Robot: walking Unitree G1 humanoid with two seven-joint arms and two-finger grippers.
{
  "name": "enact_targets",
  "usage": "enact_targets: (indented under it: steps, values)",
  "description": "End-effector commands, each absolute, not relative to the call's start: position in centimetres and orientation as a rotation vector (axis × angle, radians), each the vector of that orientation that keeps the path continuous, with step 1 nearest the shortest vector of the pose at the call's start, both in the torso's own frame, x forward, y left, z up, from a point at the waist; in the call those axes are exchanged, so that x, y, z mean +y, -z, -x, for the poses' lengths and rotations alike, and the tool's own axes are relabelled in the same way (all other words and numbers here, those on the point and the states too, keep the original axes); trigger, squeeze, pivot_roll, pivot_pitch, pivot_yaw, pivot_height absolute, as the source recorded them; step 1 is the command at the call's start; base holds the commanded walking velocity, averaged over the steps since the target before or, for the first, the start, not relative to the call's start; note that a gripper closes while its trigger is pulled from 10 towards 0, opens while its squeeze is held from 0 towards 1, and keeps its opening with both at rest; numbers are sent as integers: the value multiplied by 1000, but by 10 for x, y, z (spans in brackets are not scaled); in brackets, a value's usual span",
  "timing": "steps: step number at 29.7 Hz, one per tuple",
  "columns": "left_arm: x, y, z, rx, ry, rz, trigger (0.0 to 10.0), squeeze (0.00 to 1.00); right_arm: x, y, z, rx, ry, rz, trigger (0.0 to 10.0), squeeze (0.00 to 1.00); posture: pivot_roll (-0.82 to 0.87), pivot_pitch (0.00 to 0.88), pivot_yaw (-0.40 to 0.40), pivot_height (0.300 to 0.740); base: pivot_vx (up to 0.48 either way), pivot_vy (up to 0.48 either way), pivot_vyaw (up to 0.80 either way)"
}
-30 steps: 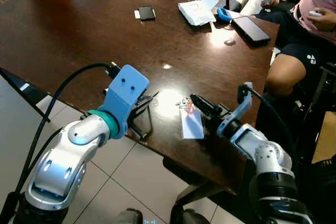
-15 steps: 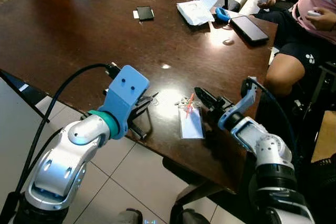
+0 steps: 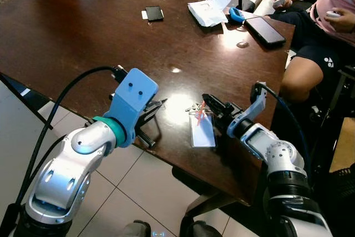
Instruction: Hang keys on a hook
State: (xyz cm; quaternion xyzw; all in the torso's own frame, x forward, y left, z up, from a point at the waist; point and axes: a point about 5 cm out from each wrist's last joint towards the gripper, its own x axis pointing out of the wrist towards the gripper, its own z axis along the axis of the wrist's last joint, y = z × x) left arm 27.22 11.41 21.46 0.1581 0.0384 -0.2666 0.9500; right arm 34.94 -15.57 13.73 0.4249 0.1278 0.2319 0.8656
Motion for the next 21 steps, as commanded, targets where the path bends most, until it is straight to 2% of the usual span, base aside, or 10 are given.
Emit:
enact_targets:
  steps: [1, 21]
  values:
    - [114, -212, -271, 97, 546, -316, 10000, 0, -155, -126, -346, 312, -472, -881, 10000, 0, 139, 137, 66, 740, 0, 0, 0]
    - [115, -211, -270, 100, 541, -314, 10000, 0, -143, -127, -353, 366, -518, -861, 10000, 0, 144, 139, 62, 740, 0, 0, 0]
